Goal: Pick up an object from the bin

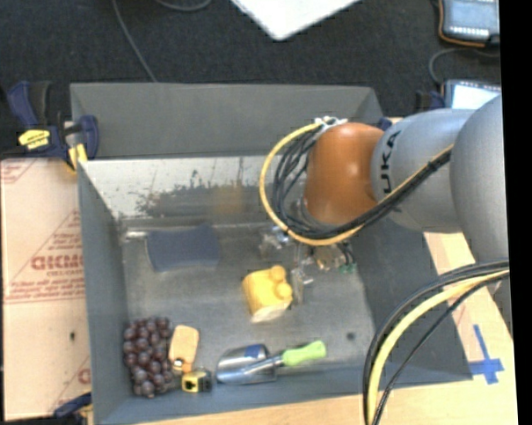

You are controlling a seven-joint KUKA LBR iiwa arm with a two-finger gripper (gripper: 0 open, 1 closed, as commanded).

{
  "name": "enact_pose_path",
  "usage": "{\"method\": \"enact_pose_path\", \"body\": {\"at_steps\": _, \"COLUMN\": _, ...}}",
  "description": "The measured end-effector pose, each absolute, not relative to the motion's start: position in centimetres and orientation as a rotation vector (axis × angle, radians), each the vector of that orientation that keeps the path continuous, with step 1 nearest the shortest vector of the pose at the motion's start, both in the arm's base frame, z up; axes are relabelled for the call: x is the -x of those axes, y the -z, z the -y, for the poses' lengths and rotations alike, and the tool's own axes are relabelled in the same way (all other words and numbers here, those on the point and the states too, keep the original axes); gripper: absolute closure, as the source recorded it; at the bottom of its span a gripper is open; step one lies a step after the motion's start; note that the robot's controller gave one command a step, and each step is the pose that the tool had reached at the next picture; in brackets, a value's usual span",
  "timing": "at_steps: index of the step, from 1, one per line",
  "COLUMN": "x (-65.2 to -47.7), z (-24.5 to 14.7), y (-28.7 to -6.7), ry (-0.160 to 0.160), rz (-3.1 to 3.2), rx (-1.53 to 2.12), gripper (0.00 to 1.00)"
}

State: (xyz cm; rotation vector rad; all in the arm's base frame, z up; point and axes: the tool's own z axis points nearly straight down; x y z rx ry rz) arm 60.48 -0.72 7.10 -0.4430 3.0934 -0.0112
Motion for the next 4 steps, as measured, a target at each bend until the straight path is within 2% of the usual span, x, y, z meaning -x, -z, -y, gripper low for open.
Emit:
{"method": "enact_pose_path", "body": {"at_steps": 1, "x": -57.2, "z": -1.0, "y": -7.1, "ry": 0.010, "rz": -3.083, "rx": 0.505, "gripper": 0.00}}
{"method": "enact_pose_path", "body": {"at_steps": 2, "x": -56.1, "z": 0.9, "y": -7.7, "ry": 0.015, "rz": -3.038, "rx": 0.722, "gripper": 1.00}}
{"method": "enact_pose_path", "body": {"at_steps": 3, "x": -56.1, "z": 0.9, "y": -7.7, "ry": 0.015, "rz": -3.037, "rx": 0.723, "gripper": 1.00}}
{"method": "enact_pose_path", "body": {"at_steps": 4, "x": -55.9, "z": 0.7, "y": -11.2, "ry": 0.011, "rz": -3.043, "rx": 0.738, "gripper": 1.00}}
